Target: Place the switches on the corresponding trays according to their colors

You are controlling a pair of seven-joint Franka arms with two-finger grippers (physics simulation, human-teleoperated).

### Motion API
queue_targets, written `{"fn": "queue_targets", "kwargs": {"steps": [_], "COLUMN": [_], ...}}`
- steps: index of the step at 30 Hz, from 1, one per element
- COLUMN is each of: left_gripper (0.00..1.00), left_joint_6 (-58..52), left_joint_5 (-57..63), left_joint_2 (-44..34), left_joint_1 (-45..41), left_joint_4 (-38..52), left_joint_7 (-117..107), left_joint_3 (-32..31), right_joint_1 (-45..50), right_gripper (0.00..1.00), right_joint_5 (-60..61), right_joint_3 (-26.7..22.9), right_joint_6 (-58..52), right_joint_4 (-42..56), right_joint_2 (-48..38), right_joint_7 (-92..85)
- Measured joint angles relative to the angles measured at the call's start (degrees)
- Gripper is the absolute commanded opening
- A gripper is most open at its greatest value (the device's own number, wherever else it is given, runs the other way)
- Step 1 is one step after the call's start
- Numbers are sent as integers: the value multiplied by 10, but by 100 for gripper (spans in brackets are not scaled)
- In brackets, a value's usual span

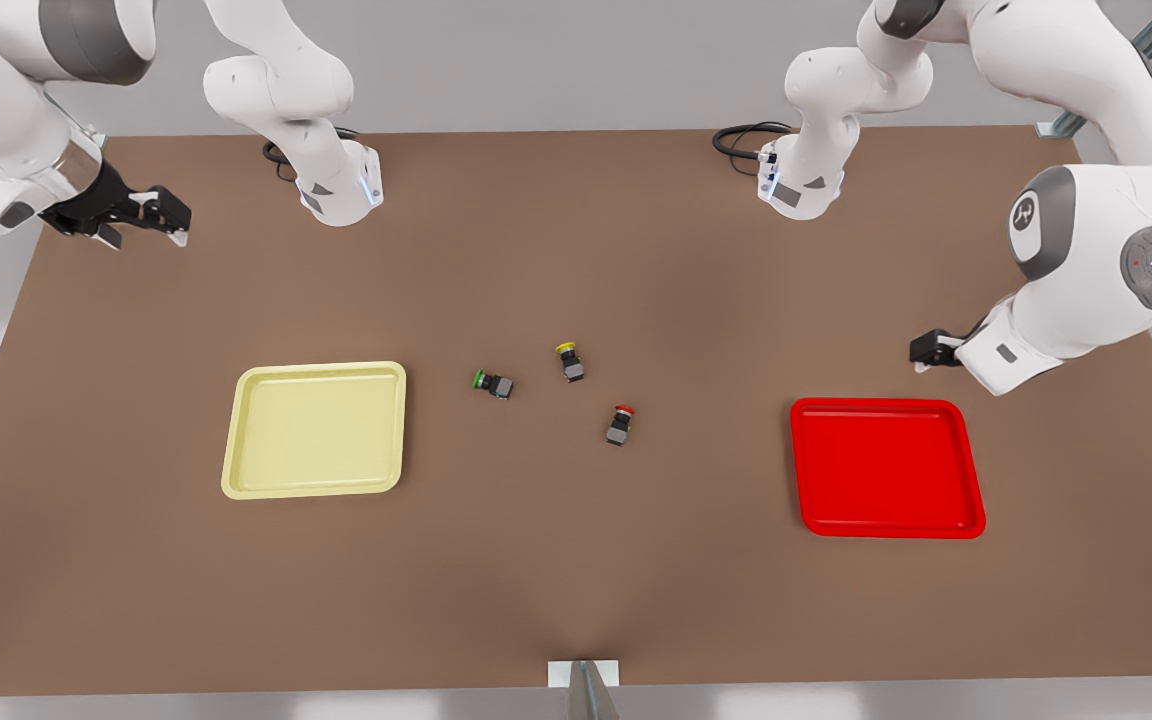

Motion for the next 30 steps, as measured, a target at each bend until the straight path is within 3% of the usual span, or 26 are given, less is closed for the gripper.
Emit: {"fn": "queue_targets", "kwargs": {"steps": [2, 5, 7, 12, 15, 18, 21, 24, 30], "left_gripper": [100, 100, 100, 100, 100, 100, 100, 100, 100], "left_joint_6": [3, 18, 96, 244, 312, 338, 382, 390, 412], "left_joint_5": [0, 2, 3, 2, -6, -10, 4, 31, 56], "left_joint_2": [10, 49, 75, 225, 274, 304, 329, 343, 383], "left_joint_1": [3, -67, -115, -282, -321, -323, -319, -312, -305], "left_joint_4": [4, -6, -37, -37, -35, -31, -28, -28, -5], "left_joint_7": [0, -4, -11, -154, -235, -274, -274, -267, -273], "left_joint_3": [-8, -18, -26, -30, -41, -55, -54, -54, -55], "right_joint_1": [0, 4, 10, -1, 38, 74, -30, 31, 54], "right_gripper": [100, 100, 100, 100, 100, 100, 100, 100, 100], "right_joint_5": [1, 42, 51, 103, 104, 104, 103, 102, 102], "right_joint_3": [0, 3, 42, 175, 279, 337, 339, 339, 339], "right_joint_6": [-2, 2, 13, 58, 119, 177, 180, 208, 301], "right_joint_4": [0, 2, 7, 14, 43, 45, 26, 25, -27], "right_joint_2": [-1, 7, 19, 69, 136, 181, 181, 215, 254], "right_joint_7": [0, 0, 1, 19, 176, 255, 262, 262, 336]}}
